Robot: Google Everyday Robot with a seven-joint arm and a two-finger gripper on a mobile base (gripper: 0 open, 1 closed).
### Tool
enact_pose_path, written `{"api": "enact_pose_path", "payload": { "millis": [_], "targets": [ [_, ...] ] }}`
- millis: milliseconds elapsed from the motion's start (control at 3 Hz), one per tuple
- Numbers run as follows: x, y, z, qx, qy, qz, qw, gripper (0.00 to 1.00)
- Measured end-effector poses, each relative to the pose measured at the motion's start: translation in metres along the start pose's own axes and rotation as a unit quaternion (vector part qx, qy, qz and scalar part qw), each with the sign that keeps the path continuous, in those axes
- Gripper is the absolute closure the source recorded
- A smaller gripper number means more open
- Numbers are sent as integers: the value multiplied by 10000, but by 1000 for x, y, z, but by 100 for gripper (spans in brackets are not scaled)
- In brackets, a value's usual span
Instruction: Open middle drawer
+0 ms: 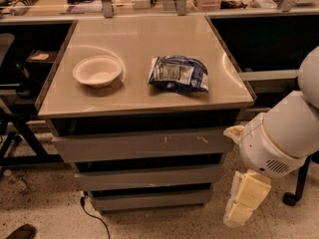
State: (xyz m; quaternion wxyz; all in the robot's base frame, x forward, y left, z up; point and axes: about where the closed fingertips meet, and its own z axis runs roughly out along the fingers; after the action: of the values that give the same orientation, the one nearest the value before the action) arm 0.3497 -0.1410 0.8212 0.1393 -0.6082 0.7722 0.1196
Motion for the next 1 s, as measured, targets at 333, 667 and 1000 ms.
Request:
{"api": "enact_pose_path", "payload": {
  "millis": [333,667,1000],
  "targets": [
    [4,13,53,-158,89,302,9994,0],
    [13,12,128,-239,252,773,9964,0],
    [22,-1,177,-112,432,1172,9921,0]
  ]
}}
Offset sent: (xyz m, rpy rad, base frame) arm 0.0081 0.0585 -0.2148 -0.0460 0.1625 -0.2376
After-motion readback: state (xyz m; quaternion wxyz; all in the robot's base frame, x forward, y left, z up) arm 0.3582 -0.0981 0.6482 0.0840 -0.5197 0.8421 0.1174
